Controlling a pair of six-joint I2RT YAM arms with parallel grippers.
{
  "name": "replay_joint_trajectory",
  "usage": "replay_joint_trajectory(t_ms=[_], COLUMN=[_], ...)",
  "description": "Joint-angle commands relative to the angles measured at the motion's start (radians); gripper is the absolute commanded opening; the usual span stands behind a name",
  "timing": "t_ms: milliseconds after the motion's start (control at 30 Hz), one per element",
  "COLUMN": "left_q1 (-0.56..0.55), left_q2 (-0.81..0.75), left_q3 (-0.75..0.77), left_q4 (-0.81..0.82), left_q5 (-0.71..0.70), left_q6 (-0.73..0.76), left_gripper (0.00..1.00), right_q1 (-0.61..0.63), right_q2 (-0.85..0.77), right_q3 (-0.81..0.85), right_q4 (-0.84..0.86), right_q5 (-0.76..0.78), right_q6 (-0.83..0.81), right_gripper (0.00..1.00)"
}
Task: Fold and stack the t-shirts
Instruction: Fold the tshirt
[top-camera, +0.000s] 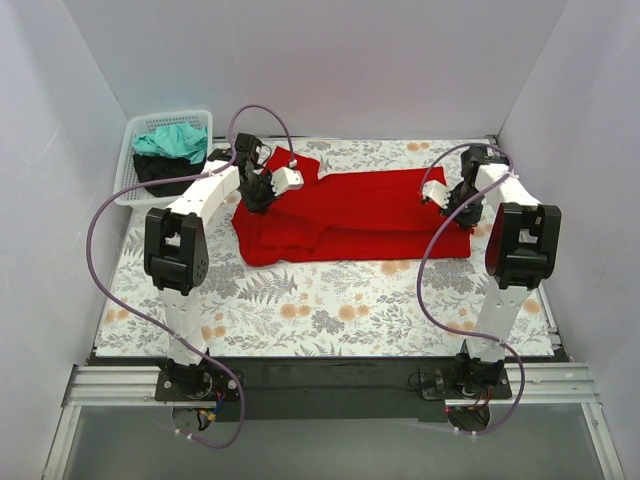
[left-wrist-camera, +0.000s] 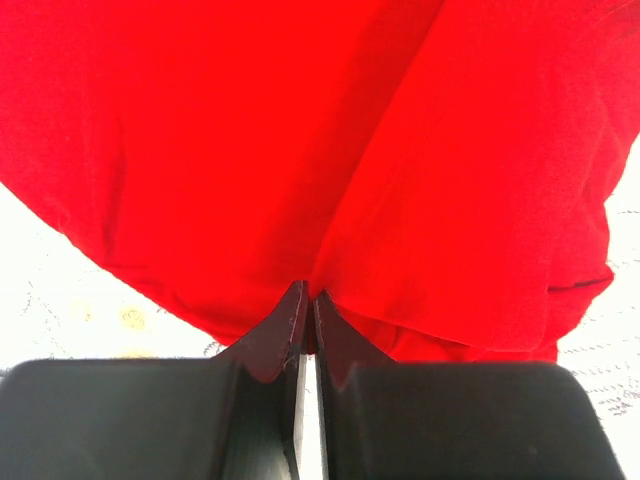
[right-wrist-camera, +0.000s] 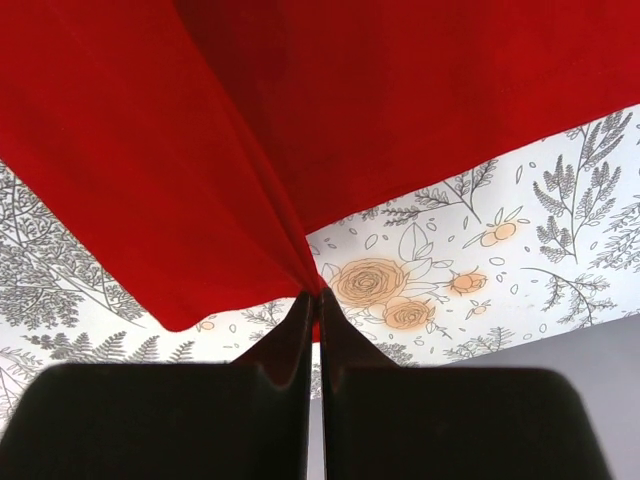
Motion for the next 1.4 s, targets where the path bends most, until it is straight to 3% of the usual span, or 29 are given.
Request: replay_joint_trajectory(t_ms=[0,533,567,600,633,733,767,900,933,1067,1133,1367], left_q1=[0.011,0.027,0.033,0.034,0.041,0.091,0.131,0.228,0.238,0.246,0.246,0.245], left_q2=[0.001,0.073,0.064,0.057,0.050,0.024,-0.007,-0.189,-0.228,-0.366,-0.397,-0.421], left_q3=[0.043,0.045,0.031,0.011,0.010,0.048,0.044,-0.137,-0.250,-0.448,-0.493,-0.628], left_q4=[0.020,0.076,0.091,0.106,0.122,0.042,0.022,0.051,0.074,0.149,0.172,0.283], left_q5=[0.011,0.033,0.031,0.033,0.034,0.114,0.151,0.309,0.318,0.344,0.356,0.377], left_q6=[0.027,0.004,-0.010,-0.048,-0.082,-0.235,-0.278,-0.480,-0.540,-0.611,-0.619,-0.679], left_gripper=[0.00,0.01,0.11,0.16,0.19,0.36,0.40,0.46,0.47,0.47,0.47,0.48], right_q1=[-0.003,0.020,0.021,0.020,0.020,0.008,-0.005,-0.023,-0.018,-0.008,-0.005,0.011], right_q2=[0.021,0.125,0.128,0.130,0.130,0.101,0.087,-0.039,-0.062,-0.137,-0.143,-0.142], right_q3=[0.059,0.154,0.159,0.162,0.165,0.174,0.176,0.103,0.075,-0.033,-0.063,-0.148], right_q4=[-0.027,-0.024,-0.024,-0.024,-0.023,-0.026,-0.026,-0.035,-0.040,-0.044,-0.044,-0.031], right_q5=[0.006,0.006,0.006,0.037,0.043,0.043,0.035,-0.038,-0.047,-0.092,-0.100,-0.147], right_q6=[-0.004,0.059,0.076,0.087,0.099,0.150,0.161,0.208,0.217,0.248,0.260,0.296], right_gripper=[0.01,0.01,0.04,0.13,0.29,0.65,0.67,0.68,0.65,0.52,0.48,0.47])
